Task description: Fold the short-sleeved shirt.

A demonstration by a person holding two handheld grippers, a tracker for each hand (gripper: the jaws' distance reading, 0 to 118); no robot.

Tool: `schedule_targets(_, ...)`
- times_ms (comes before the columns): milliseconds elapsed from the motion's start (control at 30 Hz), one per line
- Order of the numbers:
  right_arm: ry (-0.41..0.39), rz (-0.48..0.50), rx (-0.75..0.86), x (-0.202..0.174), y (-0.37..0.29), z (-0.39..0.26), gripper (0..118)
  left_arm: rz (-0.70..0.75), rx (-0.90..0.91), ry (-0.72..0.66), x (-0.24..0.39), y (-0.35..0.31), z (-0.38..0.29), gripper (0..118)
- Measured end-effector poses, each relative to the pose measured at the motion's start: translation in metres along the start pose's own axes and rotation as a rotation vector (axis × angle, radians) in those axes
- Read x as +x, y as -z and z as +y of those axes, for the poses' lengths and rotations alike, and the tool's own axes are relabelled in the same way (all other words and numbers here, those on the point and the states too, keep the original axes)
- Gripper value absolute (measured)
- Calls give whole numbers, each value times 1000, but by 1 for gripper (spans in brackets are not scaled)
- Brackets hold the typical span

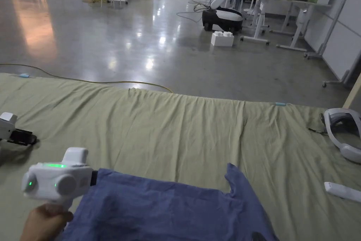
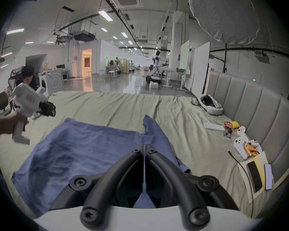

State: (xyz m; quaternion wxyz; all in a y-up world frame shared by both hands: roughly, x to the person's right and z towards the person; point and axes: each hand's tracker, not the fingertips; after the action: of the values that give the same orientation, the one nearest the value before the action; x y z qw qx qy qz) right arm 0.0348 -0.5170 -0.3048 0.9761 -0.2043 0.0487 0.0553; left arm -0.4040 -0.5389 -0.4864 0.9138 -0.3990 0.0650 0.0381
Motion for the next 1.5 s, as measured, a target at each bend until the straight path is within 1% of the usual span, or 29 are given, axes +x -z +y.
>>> schedule_targets(33,-2,-6,-14,3,4,-3,4,0,-29,-5,5,5,9,20)
schedule_targets(100,-6,-20,-39,9,10,-11,4,-32,-77,-32,7,25,20,63)
schedule_targets(133,-9,-27,-54,12,13,-14,4,-50,-113,-49,8,37,25,70)
schedule_targets(167,-12,-34,-64,16,15,-16,4,-59,-125,-58,8,44,28,70)
schedule_targets(233,-18,-54,-84,23,18,-22,4,-22,-166,-41,15,62,34,71)
schedule_targets(267,-16,-61,-95,27,20,-23,4,12,-182,-31,20,69,34,71)
schedule_targets(367,-1,-84,-120,37,23,-28,4,31,-274,16,34,87,26,71)
schedule_targets(400,5,-92,-132,40,25,-30,4,65,-243,50,42,85,22,70)
schedule_targets(467,21,-104,-147,46,27,-32,4,112,-201,79,47,79,23,62)
schedule_targets(533,50,-117,-167,53,32,-31,4,89,-191,151,62,73,20,53)
schedule_targets(600,72,-120,-183,61,38,-28,4,91,-208,214,61,73,19,8)
schedule_targets(667,82,-129,-198,71,46,-20,4,94,-213,199,62,64,18,7)
schedule_targets(733,81,-129,-219,84,59,-8,5,87,-177,160,50,53,20,6)
schedule_targets(767,83,-127,-234,91,66,-2,8,89,-148,146,47,43,21,6)
schedule_targets(833,118,-101,-272,109,83,10,20,89,-99,137,41,18,24,6)
schedule_targets(900,142,-83,-326,123,103,19,33,56,-46,110,35,-5,24,6)
schedule_targets(967,159,-47,-380,133,125,26,39,60,-31,106,31,-22,23,6)
schedule_targets(1000,170,-26,-424,137,138,29,46,61,-13,109,30,-30,22,6)
schedule_targets(1067,178,36,-487,142,160,31,51,63,6,110,28,-44,17,6)
schedule_targets(1133,156,57,-545,141,181,28,52,62,7,100,25,-46,12,6)
schedule_targets(1200,174,70,-609,139,196,21,52,64,1,89,24,-48,5,6)
schedule_targets(1267,179,107,-700,136,211,9,52,69,-13,86,24,-46,-3,6)
schedule_targets(1300,150,109,-748,133,218,1,51,71,-19,85,24,-45,-6,6)
schedule_targets(1333,100,72,-791,128,222,-7,51,73,-25,82,24,-44,-10,6)
schedule_targets(1367,74,71,-762,125,220,-10,49,74,-29,85,28,-50,-14,6)
schedule_targets(1400,58,65,-698,122,213,-7,43,79,-36,85,30,-51,-18,6)
schedule_targets(1433,70,60,-728,118,215,-5,33,80,-40,86,29,-51,-20,6)
schedule_targets(1467,65,63,-724,117,212,-4,33,80,-43,86,28,-51,-22,6)
schedule_targets(1500,47,76,-726,116,211,-4,29,81,-47,89,29,-51,-24,6)
